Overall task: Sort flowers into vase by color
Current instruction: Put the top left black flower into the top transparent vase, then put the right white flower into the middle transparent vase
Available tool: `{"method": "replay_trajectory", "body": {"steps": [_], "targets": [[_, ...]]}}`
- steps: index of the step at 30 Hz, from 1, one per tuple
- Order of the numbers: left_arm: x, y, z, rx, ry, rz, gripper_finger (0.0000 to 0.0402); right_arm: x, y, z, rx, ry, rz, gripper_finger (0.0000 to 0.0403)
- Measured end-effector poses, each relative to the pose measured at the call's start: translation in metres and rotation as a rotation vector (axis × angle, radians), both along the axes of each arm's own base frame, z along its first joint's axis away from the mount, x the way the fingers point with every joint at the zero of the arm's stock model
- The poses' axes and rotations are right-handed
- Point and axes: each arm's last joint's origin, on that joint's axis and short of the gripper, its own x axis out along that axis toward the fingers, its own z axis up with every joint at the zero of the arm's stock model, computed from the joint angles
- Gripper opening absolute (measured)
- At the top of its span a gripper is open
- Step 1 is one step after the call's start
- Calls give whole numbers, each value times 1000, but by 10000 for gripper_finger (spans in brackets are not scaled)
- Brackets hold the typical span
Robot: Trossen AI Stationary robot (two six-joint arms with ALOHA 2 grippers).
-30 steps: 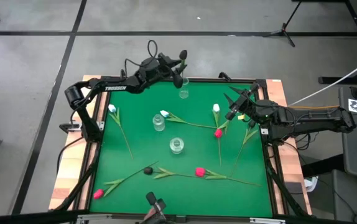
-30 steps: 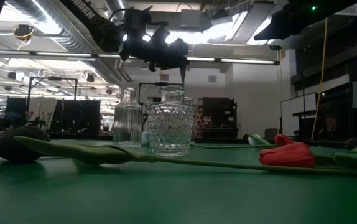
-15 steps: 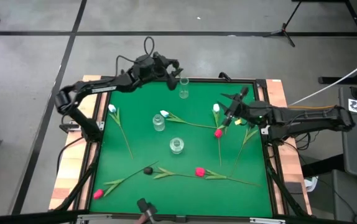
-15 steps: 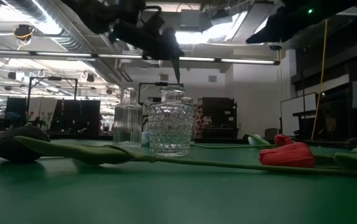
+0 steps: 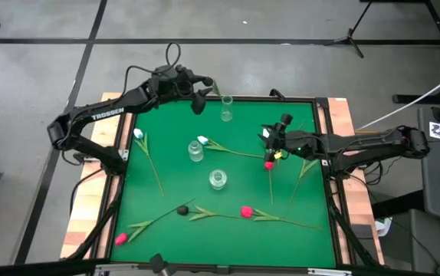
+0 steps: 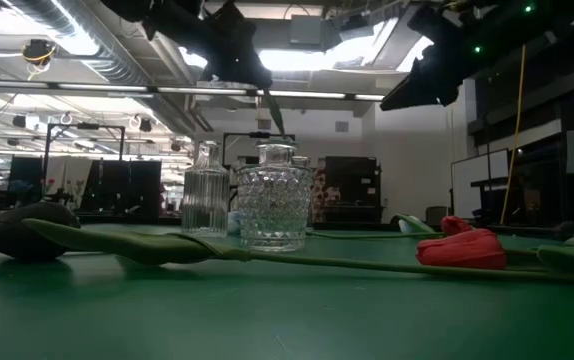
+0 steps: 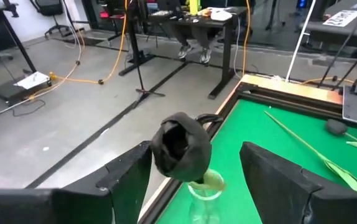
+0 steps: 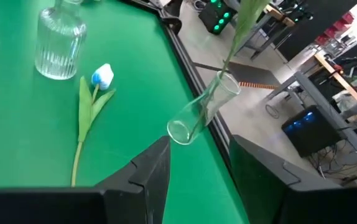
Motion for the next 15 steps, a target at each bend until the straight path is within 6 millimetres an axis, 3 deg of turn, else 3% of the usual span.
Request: {"method": "replay_trajectory", "body": {"steps": [9,15], "targets": [[-23,-10,6,-31,108,2,247,-25,1,2,91,69,1,166],[-46,-20,10,-146,145,50,248,-18,5,-7,195,92,83,166]]}}
